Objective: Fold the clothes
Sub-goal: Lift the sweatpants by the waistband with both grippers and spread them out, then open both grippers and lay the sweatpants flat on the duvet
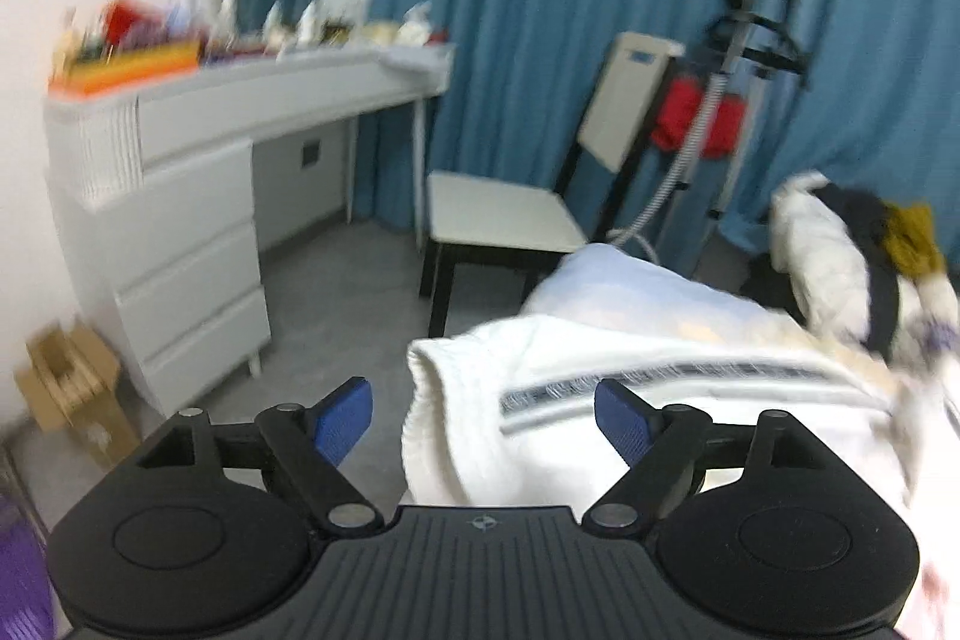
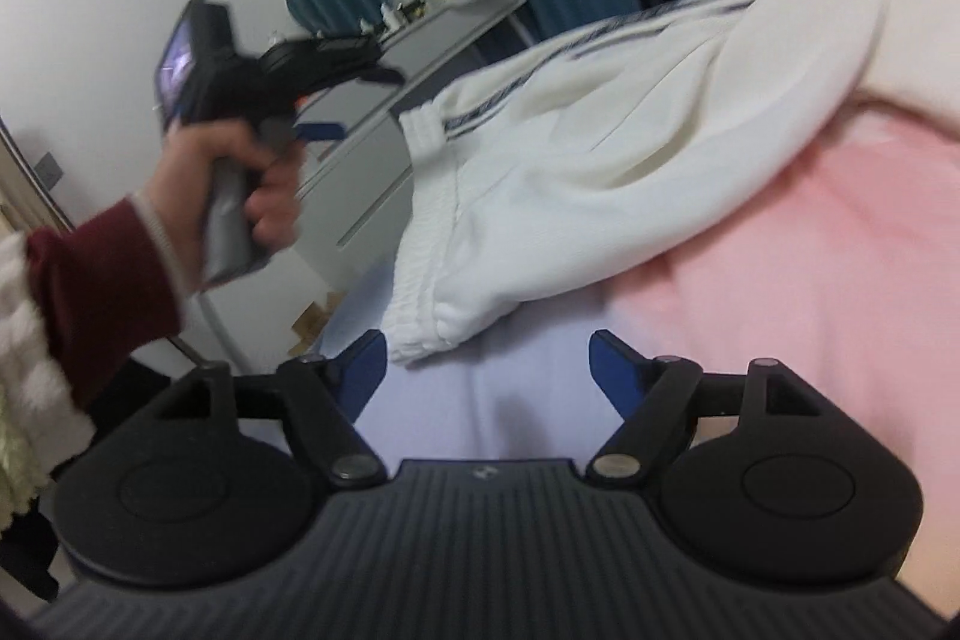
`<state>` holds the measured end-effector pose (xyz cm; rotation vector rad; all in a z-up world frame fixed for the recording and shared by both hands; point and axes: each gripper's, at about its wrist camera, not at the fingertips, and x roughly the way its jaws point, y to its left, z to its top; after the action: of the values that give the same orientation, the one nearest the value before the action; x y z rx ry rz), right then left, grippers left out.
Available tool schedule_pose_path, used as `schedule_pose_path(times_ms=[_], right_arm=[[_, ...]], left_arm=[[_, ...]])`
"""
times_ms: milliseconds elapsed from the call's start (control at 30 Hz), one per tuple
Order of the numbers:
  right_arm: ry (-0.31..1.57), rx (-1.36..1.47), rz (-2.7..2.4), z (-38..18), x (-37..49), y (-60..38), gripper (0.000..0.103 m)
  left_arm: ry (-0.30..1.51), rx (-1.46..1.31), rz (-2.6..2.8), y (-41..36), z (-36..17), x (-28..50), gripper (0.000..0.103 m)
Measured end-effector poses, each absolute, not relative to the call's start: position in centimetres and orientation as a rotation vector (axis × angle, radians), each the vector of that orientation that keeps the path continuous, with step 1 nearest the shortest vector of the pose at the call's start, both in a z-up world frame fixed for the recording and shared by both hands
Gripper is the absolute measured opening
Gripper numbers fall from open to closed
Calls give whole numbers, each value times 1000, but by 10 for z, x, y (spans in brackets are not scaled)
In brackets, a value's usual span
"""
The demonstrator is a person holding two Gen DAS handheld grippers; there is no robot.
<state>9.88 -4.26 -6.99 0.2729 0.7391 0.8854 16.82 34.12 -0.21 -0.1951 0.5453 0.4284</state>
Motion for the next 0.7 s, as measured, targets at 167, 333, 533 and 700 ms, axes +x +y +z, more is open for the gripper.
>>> schedule_pose_path(times_ms=[167,333,533,700], right_arm=[[633,217,794,-42,86,-82,81],[515,130,710,-25,80,-131,81],[389,38,601,-13,79,-190,81],[392,118,496,-35,94,-230,81]], left_arm=[[496,-144,281,243,18,97,88],[440,-90,132,137,30,42,89],[355,-109,-33,32,19,-2,94],[372,-69,-88,-8,-9,-10,94]])
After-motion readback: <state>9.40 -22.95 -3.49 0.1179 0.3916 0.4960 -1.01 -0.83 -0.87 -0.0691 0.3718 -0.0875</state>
